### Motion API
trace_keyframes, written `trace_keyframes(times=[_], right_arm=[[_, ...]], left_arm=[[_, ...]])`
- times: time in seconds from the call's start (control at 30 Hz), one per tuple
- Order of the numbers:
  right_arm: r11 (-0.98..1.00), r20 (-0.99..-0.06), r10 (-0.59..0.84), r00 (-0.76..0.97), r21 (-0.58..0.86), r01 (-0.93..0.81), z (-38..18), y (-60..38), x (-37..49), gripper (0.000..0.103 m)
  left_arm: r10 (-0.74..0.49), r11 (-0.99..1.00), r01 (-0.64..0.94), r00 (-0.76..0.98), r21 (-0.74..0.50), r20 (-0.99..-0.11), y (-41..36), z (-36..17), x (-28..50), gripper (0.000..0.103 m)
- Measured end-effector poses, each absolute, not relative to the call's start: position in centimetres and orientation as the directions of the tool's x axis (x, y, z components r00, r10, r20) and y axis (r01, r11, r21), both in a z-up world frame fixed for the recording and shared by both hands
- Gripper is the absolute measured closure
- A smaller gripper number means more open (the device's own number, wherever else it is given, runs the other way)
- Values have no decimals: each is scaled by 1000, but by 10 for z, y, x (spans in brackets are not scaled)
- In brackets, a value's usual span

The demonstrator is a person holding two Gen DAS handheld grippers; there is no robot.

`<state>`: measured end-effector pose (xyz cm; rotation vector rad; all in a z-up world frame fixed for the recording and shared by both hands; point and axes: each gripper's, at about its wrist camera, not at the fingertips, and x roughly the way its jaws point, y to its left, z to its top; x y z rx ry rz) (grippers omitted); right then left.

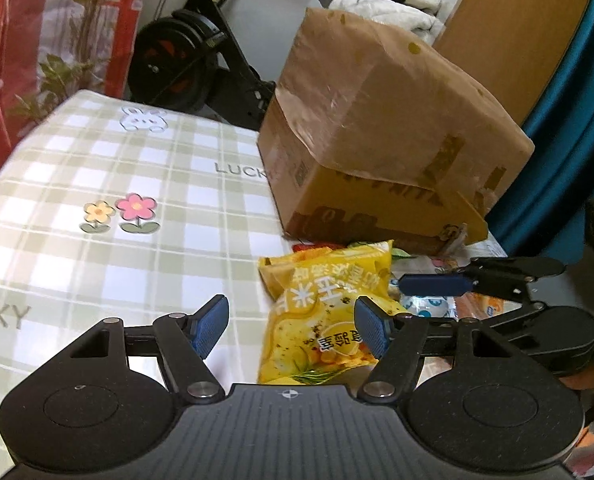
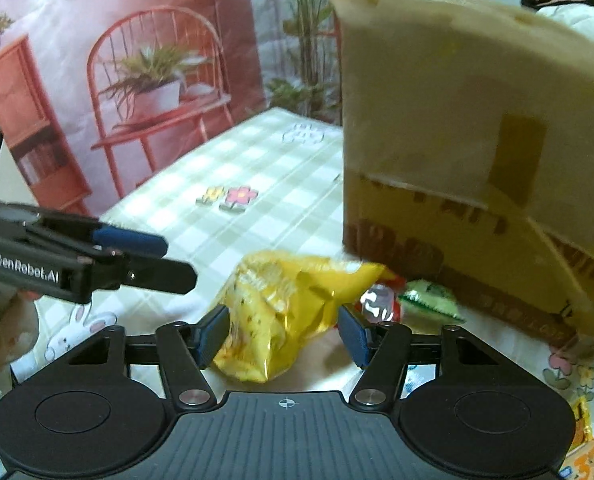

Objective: Organize snacks
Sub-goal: 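Lower both grippers to the yellow snack bag and close on it, then lift the yellow bag into the box and open both grippers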

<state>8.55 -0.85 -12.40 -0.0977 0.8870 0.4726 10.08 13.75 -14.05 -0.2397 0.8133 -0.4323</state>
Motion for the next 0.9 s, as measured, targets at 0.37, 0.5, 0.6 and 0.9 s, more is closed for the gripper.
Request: trace_keyframes(times=[0.37, 0.5, 0.6, 0.9], right_arm=[[881, -764, 401, 505, 170, -441, -132, -28, 85, 74], [894, -776, 385, 500, 178, -412, -137, -36, 86, 75], [900, -787, 376, 489, 185, -394, -145, -41, 87, 78], [906, -782, 372, 499, 189, -379, -150, -47, 89, 79]], left_arm=[[-542, 840, 318, 536, -440, -647, 116, -172, 125, 31], [-576, 816, 324, 518, -478, -632, 112, -181, 131, 31], [-593, 804, 328, 505, -496, -627, 108, -188, 136, 31], [-663, 745, 347, 480, -570, -575, 109, -197, 155, 27]])
